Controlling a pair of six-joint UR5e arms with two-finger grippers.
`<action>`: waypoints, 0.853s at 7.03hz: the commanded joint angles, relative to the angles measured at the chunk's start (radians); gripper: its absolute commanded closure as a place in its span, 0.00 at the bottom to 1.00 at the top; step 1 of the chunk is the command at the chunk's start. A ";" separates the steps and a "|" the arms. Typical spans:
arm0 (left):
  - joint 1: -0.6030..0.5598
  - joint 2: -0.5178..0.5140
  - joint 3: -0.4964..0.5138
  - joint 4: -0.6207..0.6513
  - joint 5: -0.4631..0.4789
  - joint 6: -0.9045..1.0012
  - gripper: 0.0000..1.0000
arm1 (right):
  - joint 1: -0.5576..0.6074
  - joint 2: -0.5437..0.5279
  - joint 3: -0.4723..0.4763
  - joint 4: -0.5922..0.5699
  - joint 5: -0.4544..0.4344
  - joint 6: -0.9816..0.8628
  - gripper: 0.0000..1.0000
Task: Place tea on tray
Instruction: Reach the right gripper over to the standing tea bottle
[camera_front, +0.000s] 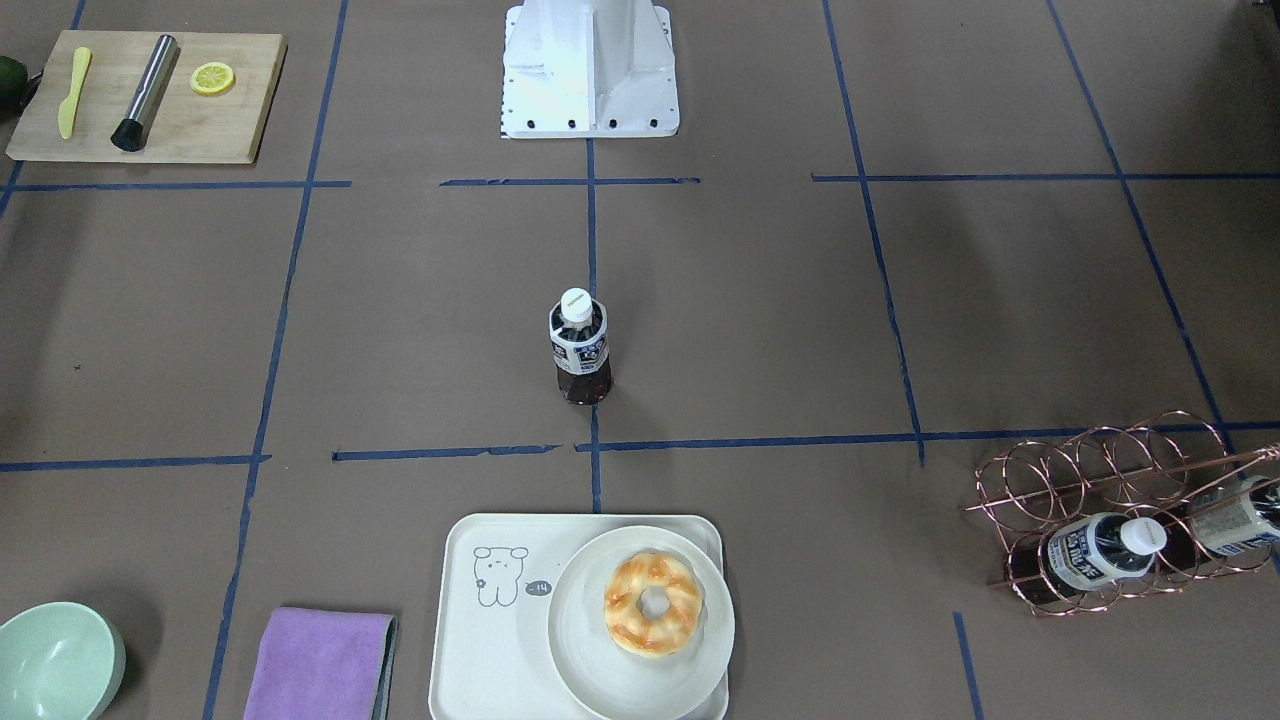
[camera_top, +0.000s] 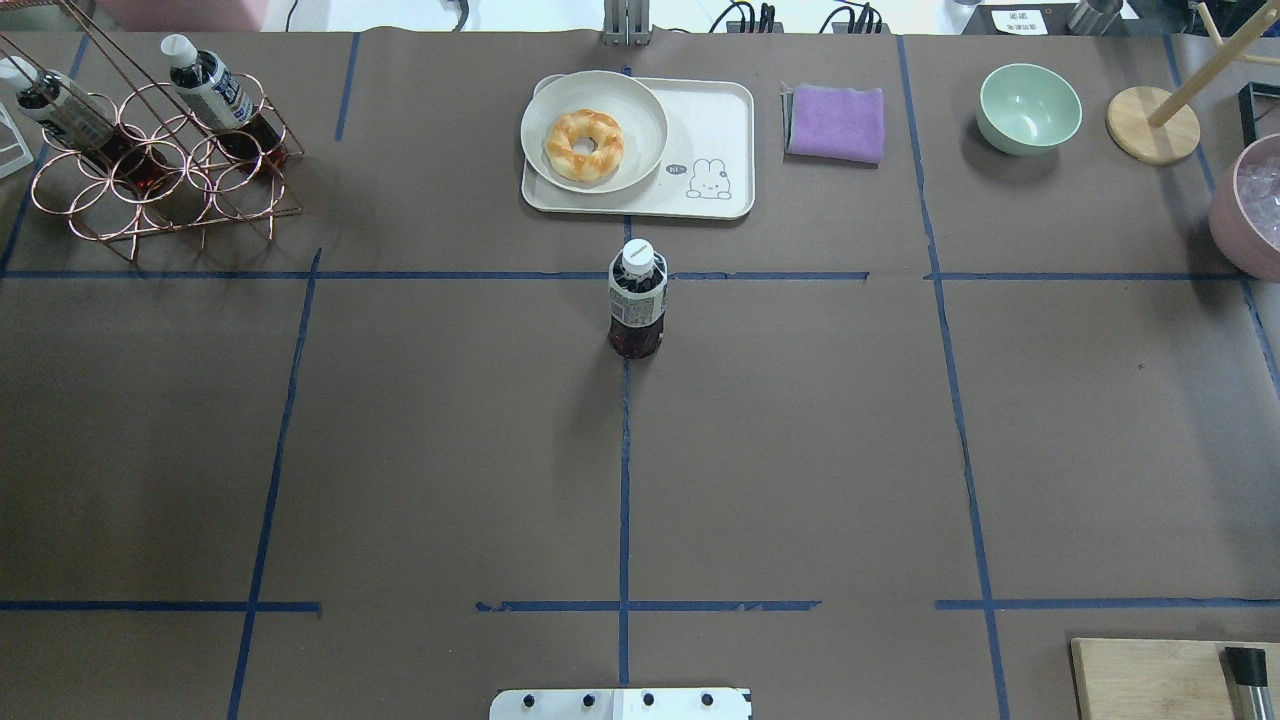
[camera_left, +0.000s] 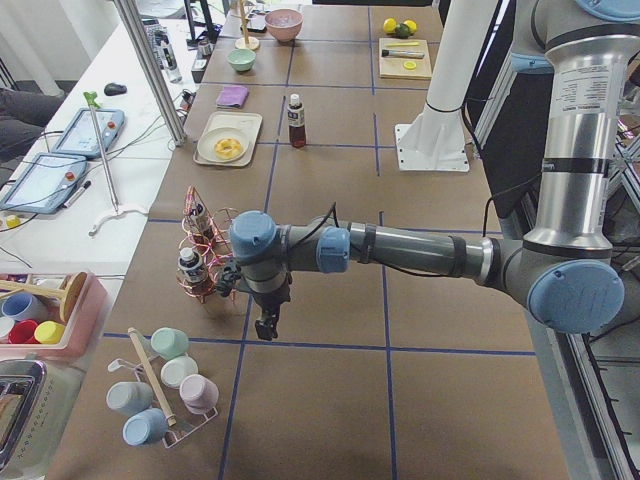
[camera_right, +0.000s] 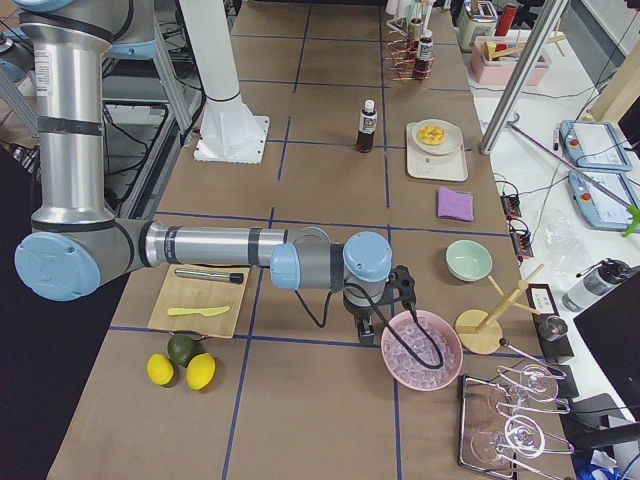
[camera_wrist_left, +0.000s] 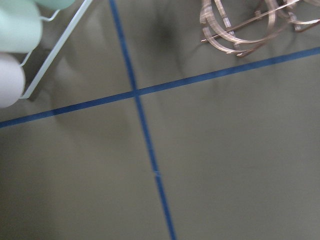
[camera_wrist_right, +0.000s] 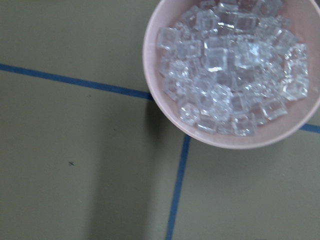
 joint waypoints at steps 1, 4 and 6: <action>-0.021 0.019 0.035 -0.040 -0.023 -0.003 0.00 | -0.120 0.052 0.120 -0.003 0.034 0.253 0.00; -0.022 0.019 0.017 -0.039 -0.020 -0.041 0.00 | -0.316 0.216 0.211 -0.037 0.022 0.625 0.00; -0.022 0.021 0.021 -0.040 -0.020 -0.041 0.00 | -0.506 0.399 0.228 -0.046 -0.044 1.005 0.00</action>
